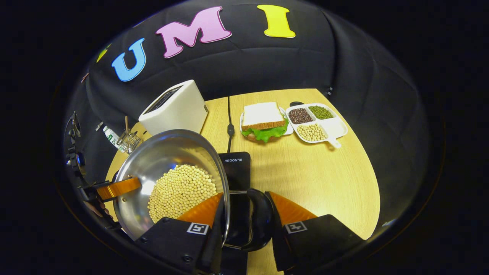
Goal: First push the handle of the pot to place it horizontally, then grasp the pot with both hands and set it on the induction cooktop.
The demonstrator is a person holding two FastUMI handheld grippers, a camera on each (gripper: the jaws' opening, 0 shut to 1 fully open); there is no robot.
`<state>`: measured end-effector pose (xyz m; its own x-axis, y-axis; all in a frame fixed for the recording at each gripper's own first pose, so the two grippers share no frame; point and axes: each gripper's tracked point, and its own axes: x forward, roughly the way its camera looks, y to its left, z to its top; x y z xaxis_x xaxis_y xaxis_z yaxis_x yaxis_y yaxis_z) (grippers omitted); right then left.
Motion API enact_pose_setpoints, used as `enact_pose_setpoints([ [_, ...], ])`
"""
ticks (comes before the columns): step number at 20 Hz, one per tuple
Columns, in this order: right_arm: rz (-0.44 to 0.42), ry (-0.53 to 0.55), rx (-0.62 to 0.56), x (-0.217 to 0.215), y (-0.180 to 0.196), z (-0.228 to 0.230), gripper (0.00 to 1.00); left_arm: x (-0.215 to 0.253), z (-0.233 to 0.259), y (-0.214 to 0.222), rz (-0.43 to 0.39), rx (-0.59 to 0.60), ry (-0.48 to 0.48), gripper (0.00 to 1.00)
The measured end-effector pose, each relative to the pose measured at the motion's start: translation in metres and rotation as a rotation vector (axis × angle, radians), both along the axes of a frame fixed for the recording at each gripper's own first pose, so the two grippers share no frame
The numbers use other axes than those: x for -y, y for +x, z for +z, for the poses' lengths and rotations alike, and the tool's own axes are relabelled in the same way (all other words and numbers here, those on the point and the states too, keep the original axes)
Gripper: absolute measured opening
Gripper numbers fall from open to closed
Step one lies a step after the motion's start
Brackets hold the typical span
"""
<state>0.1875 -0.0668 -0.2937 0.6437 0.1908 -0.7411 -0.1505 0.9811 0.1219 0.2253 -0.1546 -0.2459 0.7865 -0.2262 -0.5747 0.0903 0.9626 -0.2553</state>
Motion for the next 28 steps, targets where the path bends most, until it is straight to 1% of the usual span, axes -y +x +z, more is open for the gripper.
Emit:
enact_pose_setpoints([
  [1, -0.004, 0.011, 0.008, -0.001, 0.002, 0.001, 0.53, -0.001, -0.004, 0.001, 0.000, -0.005, 0.001, 0.58],
  [2, -0.001, 0.011, 0.008, -0.001, 0.002, 0.001, 0.58, 0.000, -0.004, 0.000, 0.002, -0.007, -0.003, 0.59],
  [7, 0.000, 0.022, 0.012, -0.001, 0.003, 0.001, 0.59, 0.000, -0.007, -0.003, 0.006, -0.021, 0.012, 0.62],
  [11, -0.006, 0.043, 0.013, -0.001, 0.003, 0.000, 0.61, -0.001, -0.007, -0.008, 0.031, -0.032, 0.008, 0.63],
  [14, -0.024, 0.074, -0.020, -0.002, -0.003, -0.003, 0.63, -0.003, -0.006, -0.012, 0.055, -0.036, 0.058, 0.66],
  [15, -0.032, 0.076, -0.025, 0.001, -0.005, -0.004, 0.65, -0.005, -0.006, -0.013, 0.069, -0.036, 0.081, 0.68],
  [16, -0.040, 0.074, -0.022, 0.004, -0.008, -0.003, 0.71, -0.008, -0.005, -0.014, 0.084, -0.035, 0.101, 0.70],
  [17, -0.041, 0.077, -0.018, 0.004, -0.009, 0.000, 0.74, -0.009, -0.003, -0.016, 0.097, -0.032, 0.108, 0.77],
  [18, -0.046, 0.068, -0.005, 0.007, -0.009, 0.002, 0.82, -0.012, -0.001, -0.016, 0.114, -0.027, 0.113, 0.84],
  [19, -0.046, 0.066, 0.013, 0.010, -0.012, 0.009, 0.88, -0.010, 0.005, -0.021, 0.121, -0.021, 0.105, 0.97],
  [20, -0.045, 0.064, 0.030, 0.012, -0.013, 0.015, 0.99, -0.011, 0.010, -0.025, 0.128, -0.014, 0.099, 0.98],
  [21, -0.044, 0.059, 0.047, 0.013, -0.016, 0.022, 0.99, -0.012, 0.018, -0.029, 0.133, -0.004, 0.099, 0.96],
  [24, -0.050, 0.040, 0.121, 0.017, -0.021, 0.045, 0.99, -0.017, 0.045, -0.042, 0.150, 0.052, 0.127, 0.95],
  [28, -0.031, 0.018, 0.193, 0.016, -0.037, 0.077, 0.99, -0.020, 0.085, -0.066, 0.150, 0.124, 0.141, 0.96],
])
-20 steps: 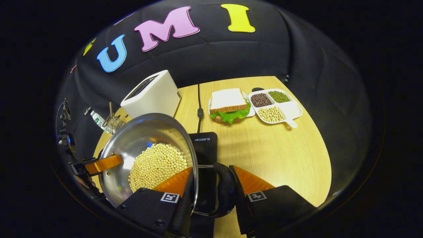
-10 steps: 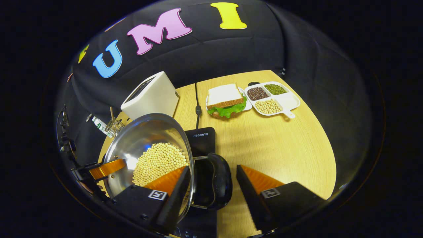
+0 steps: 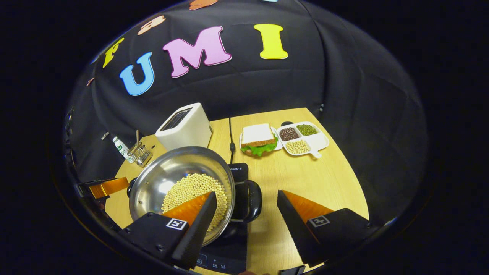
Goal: First push the handle of the pot to place it horizontally, then grasp the pot with both hands and set it on the induction cooktop.
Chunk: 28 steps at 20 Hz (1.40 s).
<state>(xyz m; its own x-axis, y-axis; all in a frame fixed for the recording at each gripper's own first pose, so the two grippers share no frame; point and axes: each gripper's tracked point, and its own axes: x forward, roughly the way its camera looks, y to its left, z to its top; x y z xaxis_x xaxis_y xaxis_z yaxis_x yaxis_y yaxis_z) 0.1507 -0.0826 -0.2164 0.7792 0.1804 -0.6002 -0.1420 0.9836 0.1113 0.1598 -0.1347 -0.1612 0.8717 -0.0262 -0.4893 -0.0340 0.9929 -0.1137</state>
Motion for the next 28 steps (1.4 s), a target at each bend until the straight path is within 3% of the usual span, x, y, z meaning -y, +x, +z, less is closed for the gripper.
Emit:
enact_pose_setpoints([
  [4, -0.037, -0.033, 0.109, 0.006, -0.013, 0.046, 0.99, -0.006, 0.047, -0.022, 0.000, 0.096, 0.003, 0.95],
  [8, -0.069, -0.072, 0.253, 0.012, -0.033, 0.098, 0.99, -0.019, 0.084, -0.045, 0.003, 0.184, 0.064, 0.95],
  [14, -0.074, 0.080, 0.477, -0.005, -0.089, 0.188, 0.99, -0.030, 0.145, -0.098, 0.018, 0.343, 0.052, 0.95],
  [18, -0.084, 0.056, 0.571, 0.004, -0.131, 0.207, 0.98, -0.036, 0.168, -0.137, 0.035, 0.405, 0.038, 0.95],
  [23, -0.072, 0.010, 0.577, 0.014, -0.176, 0.201, 0.98, -0.042, 0.178, -0.201, 0.064, 0.483, 0.109, 0.95],
  [28, -0.106, -0.021, 0.590, 0.027, -0.207, 0.199, 0.98, -0.033, 0.168, -0.250, 0.064, 0.511, 0.089, 0.97],
])
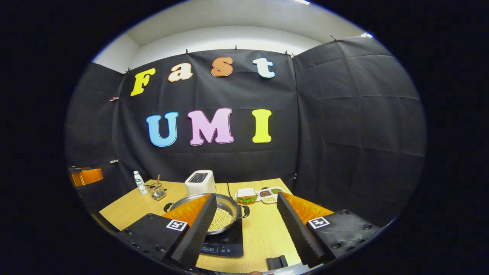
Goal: First push the handle of the pot to place it horizontally, then grasp the pot with both hands and set it on the induction cooktop.
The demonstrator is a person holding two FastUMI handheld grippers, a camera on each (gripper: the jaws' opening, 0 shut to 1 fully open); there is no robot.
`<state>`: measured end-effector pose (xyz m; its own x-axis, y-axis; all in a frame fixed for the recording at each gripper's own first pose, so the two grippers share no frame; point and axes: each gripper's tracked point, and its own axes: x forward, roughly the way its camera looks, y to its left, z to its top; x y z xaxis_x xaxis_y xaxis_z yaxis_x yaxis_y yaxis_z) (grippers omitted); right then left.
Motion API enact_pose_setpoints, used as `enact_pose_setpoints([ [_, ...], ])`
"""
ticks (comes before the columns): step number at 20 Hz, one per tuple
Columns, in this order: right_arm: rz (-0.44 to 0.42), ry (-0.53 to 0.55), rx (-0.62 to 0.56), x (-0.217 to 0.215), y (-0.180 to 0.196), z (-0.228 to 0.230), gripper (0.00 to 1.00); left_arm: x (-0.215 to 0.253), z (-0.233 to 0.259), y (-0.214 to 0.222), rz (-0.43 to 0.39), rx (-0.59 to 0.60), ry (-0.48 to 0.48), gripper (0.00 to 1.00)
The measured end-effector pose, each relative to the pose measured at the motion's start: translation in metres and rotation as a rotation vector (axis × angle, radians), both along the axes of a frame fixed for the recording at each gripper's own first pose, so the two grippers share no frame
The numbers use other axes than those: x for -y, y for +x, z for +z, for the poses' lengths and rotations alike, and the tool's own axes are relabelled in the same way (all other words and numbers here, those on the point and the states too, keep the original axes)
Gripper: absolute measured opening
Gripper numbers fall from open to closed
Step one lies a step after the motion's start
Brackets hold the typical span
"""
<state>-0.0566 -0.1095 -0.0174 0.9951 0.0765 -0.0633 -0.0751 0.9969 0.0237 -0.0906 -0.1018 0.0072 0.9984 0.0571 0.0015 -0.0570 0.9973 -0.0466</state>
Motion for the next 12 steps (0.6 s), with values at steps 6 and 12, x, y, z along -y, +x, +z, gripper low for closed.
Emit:
enact_pose_setpoints([
  [6, 0.005, 0.021, 0.001, -0.004, -0.007, 0.003, 0.98, -0.007, -0.011, -0.014, 0.030, 0.002, -0.043, 0.95],
  [12, 0.138, -0.061, -0.005, -0.033, -0.012, -0.003, 0.98, -0.006, -0.009, -0.004, 0.000, 0.017, -0.101, 0.95],
])
